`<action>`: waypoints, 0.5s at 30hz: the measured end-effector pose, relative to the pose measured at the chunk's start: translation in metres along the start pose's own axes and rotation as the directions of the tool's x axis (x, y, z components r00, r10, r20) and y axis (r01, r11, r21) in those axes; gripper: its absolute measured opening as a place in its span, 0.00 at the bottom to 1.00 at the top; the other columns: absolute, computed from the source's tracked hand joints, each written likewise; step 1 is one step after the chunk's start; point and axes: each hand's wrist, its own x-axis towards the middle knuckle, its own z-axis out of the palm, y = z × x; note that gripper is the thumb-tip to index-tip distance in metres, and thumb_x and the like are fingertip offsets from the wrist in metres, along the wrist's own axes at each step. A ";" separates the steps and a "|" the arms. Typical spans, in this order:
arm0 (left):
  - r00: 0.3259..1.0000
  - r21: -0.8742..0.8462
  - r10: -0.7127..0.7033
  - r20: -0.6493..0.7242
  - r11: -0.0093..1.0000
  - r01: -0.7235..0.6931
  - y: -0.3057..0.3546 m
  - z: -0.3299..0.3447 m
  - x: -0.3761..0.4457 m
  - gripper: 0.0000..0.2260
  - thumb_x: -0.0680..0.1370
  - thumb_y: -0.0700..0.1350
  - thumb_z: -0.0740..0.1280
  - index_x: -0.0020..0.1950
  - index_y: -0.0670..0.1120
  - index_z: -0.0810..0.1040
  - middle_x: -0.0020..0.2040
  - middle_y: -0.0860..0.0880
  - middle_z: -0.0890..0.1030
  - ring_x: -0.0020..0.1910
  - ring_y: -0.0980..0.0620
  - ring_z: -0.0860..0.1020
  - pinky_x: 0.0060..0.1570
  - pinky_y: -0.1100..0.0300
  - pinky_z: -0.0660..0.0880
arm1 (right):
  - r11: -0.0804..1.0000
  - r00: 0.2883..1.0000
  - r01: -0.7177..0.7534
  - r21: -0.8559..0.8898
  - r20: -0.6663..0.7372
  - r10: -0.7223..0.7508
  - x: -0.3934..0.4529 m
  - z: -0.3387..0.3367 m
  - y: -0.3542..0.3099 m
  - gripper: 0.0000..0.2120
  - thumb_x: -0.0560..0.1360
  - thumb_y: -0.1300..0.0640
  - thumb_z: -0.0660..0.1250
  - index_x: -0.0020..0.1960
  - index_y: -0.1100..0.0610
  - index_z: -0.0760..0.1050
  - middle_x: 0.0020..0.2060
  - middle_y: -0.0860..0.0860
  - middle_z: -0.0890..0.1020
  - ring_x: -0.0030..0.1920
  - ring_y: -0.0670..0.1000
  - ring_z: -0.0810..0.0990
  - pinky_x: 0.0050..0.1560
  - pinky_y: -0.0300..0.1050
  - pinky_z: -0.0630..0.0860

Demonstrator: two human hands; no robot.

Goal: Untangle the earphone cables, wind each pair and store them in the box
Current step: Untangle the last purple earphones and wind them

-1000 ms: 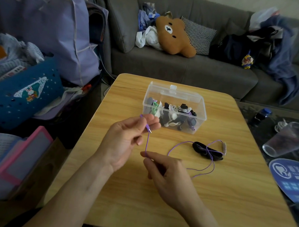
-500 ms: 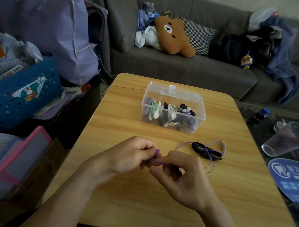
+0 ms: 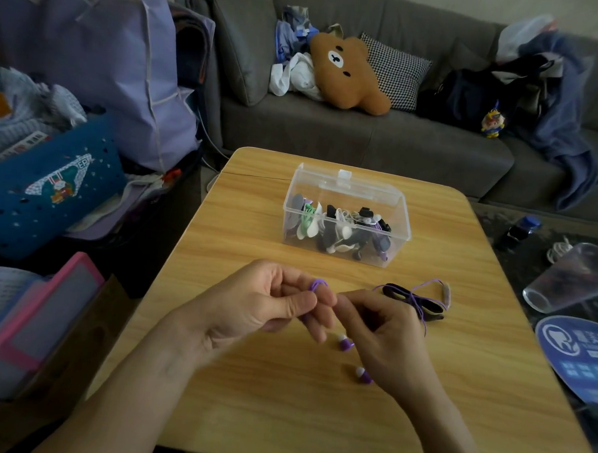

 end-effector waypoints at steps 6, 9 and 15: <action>0.949 -0.295 0.034 -0.313 0.946 -0.131 -0.002 0.012 0.012 0.09 0.72 0.37 0.69 0.49 0.42 0.86 0.50 0.39 0.85 0.52 0.45 0.84 0.21 0.66 0.56 | 0.989 0.996 0.024 -0.148 0.093 -0.010 -0.008 0.026 0.003 0.11 0.81 0.48 0.63 0.49 0.51 0.81 0.28 0.46 0.77 0.29 0.47 0.74 0.35 0.48 0.74; 0.894 -0.024 0.138 -0.426 0.986 -0.163 -0.004 0.008 0.014 0.09 0.74 0.36 0.70 0.53 0.42 0.85 0.51 0.44 0.86 0.55 0.49 0.84 0.23 0.68 0.65 | 0.972 0.977 0.092 -0.218 0.207 -0.046 -0.016 0.042 -0.002 0.12 0.83 0.46 0.58 0.53 0.50 0.78 0.31 0.40 0.78 0.34 0.43 0.77 0.42 0.49 0.76; 0.961 0.555 0.100 -0.259 0.830 0.063 -0.014 0.001 0.010 0.15 0.79 0.30 0.63 0.58 0.45 0.84 0.52 0.53 0.86 0.54 0.62 0.82 0.57 0.69 0.75 | 0.955 0.962 0.202 -0.215 0.228 -0.153 -0.020 0.045 -0.013 0.14 0.83 0.49 0.60 0.41 0.53 0.72 0.29 0.45 0.70 0.30 0.47 0.66 0.34 0.47 0.67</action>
